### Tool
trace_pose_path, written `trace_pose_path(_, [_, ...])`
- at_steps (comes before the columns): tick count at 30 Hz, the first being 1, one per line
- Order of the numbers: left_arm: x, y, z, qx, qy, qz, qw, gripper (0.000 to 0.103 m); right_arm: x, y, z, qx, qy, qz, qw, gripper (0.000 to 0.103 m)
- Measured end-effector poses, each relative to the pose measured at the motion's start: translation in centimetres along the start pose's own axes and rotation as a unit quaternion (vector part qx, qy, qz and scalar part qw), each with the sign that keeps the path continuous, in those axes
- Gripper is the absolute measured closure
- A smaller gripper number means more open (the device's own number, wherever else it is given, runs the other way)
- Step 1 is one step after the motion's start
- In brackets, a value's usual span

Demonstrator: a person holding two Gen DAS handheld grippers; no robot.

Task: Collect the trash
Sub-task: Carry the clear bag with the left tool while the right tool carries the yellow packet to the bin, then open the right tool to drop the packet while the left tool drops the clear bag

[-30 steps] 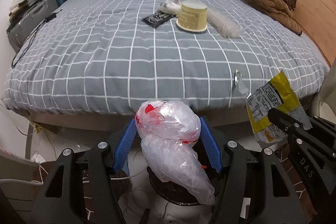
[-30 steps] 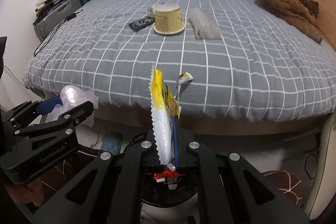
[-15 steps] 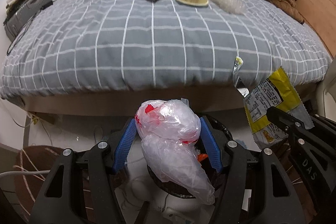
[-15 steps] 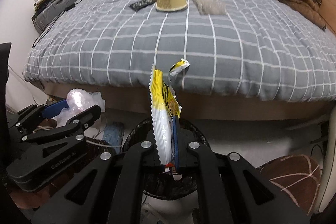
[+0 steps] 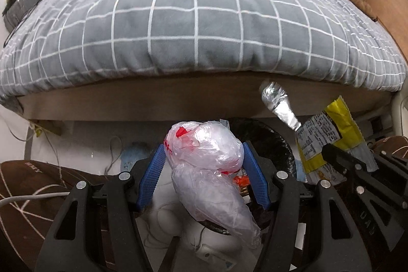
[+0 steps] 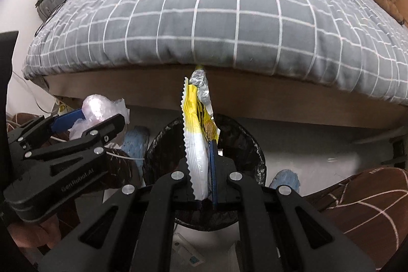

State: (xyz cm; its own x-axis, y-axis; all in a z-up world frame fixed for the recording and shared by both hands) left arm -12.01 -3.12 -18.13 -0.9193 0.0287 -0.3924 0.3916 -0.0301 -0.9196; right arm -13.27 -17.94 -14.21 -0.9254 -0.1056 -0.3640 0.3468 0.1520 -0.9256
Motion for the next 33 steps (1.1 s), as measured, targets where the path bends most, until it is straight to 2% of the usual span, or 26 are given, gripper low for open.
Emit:
trace_pose_path(13, [2.4, 0.6, -3.2, -0.012, -0.020, -0.016, 0.9996, 0.042, 2.3, 3.2, -1.1, -0.019, 0.011, -0.061, 0.998, 0.098])
trace_pose_path(21, [3.0, 1.4, -4.2, -0.020, -0.022, -0.030, 0.9991, 0.042, 2.6, 4.4, -2.6, -0.020, -0.010, -0.076, 0.997, 0.095])
trace_pose_path(23, [2.9, 1.7, -4.1, -0.025, -0.021, -0.031, 0.9990, 0.042, 2.5, 4.7, -2.7, -0.017, -0.012, -0.076, 0.997, 0.083])
trace_pose_path(28, [3.0, 2.2, -4.0, -0.032, -0.018, -0.033, 0.9988, 0.042, 2.4, 4.9, -2.1, -0.008, -0.004, -0.072, 0.997, 0.063])
trace_pose_path(33, [3.3, 2.9, -2.7, -0.030, -0.010, -0.038, 0.9988, 0.042, 1.9, 3.7, -0.8, 0.007, 0.003, -0.047, 0.999, 0.042])
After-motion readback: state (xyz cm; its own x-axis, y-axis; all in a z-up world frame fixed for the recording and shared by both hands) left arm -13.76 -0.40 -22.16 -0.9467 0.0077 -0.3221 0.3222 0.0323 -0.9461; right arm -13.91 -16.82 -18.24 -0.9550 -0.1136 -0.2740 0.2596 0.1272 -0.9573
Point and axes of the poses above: each gripper's, at about its wrist camera, not at the fingertips, and y roughly the way its jaws point, z to its right, x to its underside, the point moved 2 cm from there along y, roughly the way its jaws point, and after that the axes turned 2 degrees about y, right-handed, at the moved point
